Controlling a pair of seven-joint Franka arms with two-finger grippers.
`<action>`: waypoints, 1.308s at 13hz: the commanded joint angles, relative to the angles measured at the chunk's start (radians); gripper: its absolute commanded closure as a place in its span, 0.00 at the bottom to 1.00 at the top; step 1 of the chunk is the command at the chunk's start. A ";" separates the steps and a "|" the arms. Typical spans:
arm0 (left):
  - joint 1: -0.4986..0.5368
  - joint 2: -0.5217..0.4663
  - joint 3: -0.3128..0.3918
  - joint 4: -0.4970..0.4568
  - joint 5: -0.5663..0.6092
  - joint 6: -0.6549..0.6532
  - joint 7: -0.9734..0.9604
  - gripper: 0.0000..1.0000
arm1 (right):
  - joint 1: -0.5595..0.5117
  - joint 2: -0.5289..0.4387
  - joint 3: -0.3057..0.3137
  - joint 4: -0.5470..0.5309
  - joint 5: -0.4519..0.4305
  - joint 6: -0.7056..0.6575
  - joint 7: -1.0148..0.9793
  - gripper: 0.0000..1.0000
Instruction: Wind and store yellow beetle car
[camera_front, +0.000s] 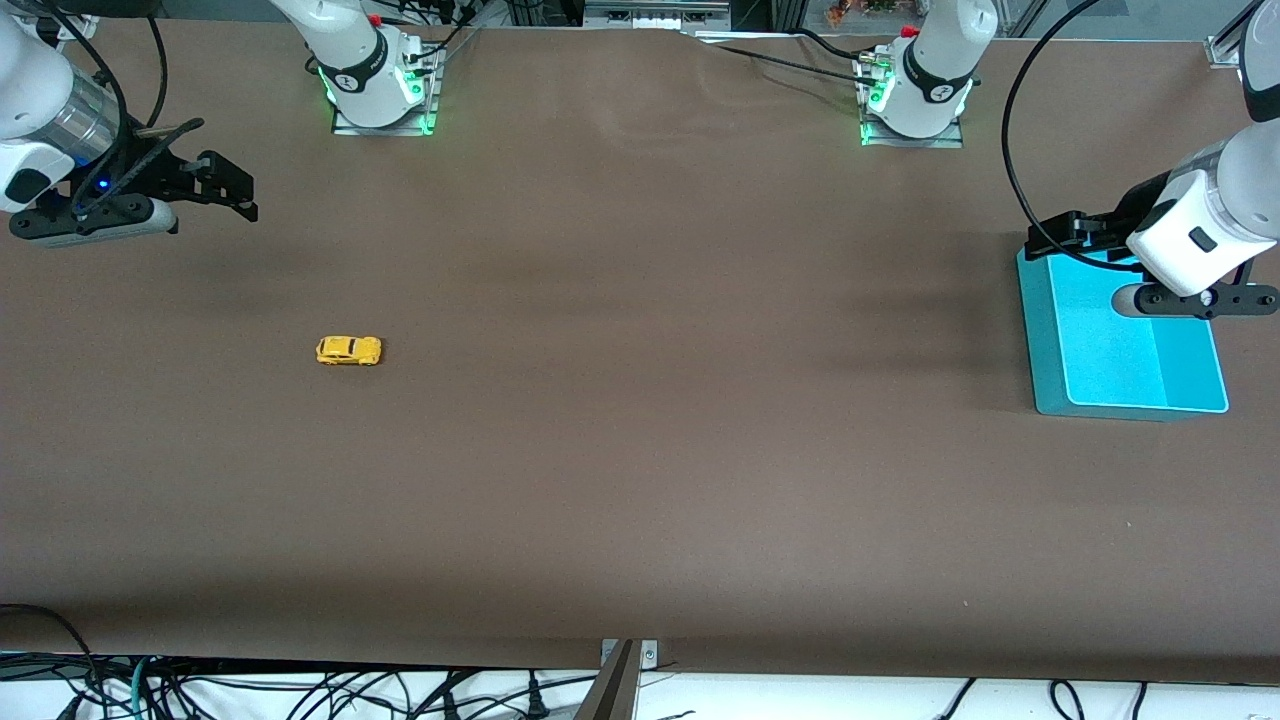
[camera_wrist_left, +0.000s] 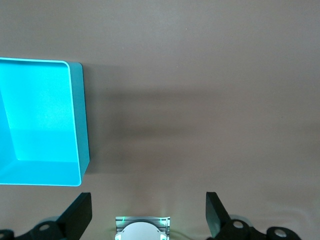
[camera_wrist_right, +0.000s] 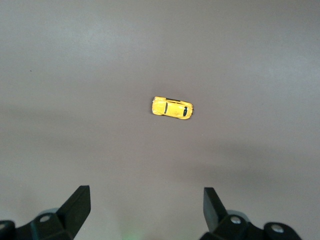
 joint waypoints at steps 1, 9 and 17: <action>-0.002 0.008 0.002 0.017 0.007 -0.002 0.001 0.00 | 0.000 -0.007 0.000 -0.004 -0.013 -0.006 0.016 0.00; -0.002 0.008 0.003 0.017 0.007 -0.002 0.001 0.00 | 0.000 -0.007 0.000 -0.005 -0.013 -0.003 0.018 0.00; -0.002 0.008 0.003 0.017 0.006 -0.002 0.001 0.00 | 0.000 0.018 0.000 -0.126 -0.013 0.136 -0.094 0.00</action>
